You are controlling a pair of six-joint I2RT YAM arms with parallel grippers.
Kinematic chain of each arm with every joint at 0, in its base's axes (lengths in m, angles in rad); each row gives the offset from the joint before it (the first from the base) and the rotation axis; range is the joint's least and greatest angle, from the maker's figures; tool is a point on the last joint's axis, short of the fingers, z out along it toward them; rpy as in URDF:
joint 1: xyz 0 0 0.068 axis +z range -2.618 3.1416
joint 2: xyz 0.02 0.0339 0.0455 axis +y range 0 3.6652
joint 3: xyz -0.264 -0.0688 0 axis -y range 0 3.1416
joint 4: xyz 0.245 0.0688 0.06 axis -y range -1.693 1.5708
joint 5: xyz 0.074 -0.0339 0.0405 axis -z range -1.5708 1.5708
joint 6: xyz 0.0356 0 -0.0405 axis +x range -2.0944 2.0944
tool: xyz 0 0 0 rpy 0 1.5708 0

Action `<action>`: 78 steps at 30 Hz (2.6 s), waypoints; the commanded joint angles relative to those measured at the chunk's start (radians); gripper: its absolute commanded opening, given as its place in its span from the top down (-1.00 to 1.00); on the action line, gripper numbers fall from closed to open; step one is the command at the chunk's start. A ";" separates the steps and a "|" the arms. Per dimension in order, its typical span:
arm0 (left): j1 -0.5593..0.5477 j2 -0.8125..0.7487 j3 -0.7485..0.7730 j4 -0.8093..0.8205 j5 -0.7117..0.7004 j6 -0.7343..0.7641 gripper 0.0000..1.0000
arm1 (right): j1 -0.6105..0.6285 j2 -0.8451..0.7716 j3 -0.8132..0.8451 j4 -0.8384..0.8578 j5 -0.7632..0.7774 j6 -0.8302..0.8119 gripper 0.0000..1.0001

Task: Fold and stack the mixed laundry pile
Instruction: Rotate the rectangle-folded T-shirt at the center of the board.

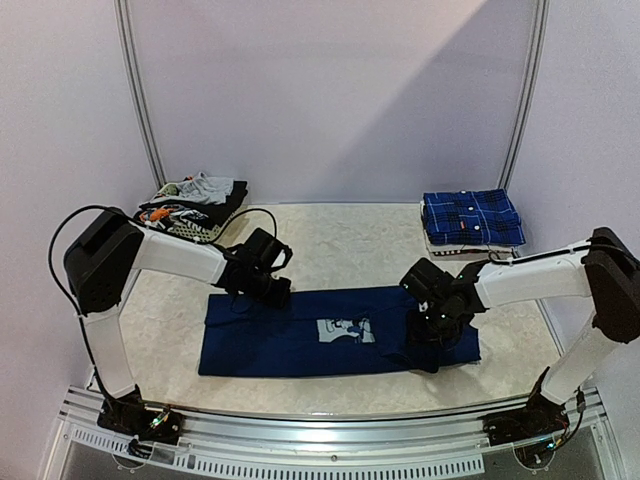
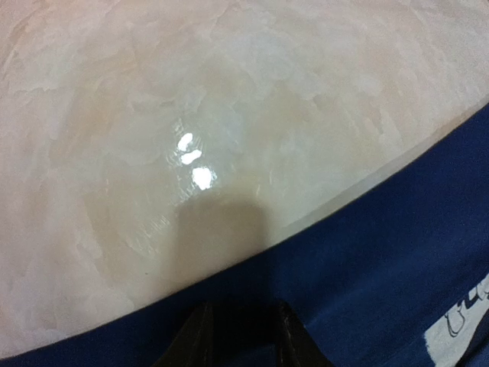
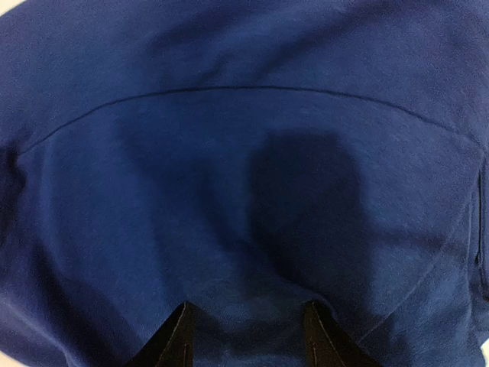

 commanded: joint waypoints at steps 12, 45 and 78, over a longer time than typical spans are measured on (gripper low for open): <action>-0.018 0.049 -0.105 0.033 -0.013 -0.030 0.45 | -0.177 0.160 0.194 -0.065 0.068 -0.187 -0.03; -0.240 -0.224 -0.499 0.143 0.034 -0.352 0.45 | -0.284 1.071 1.499 -0.353 -0.486 -0.416 0.01; -0.341 -0.148 0.052 -0.253 -0.394 -0.175 -0.40 | -0.302 0.934 1.638 -0.131 -0.682 -0.566 -0.44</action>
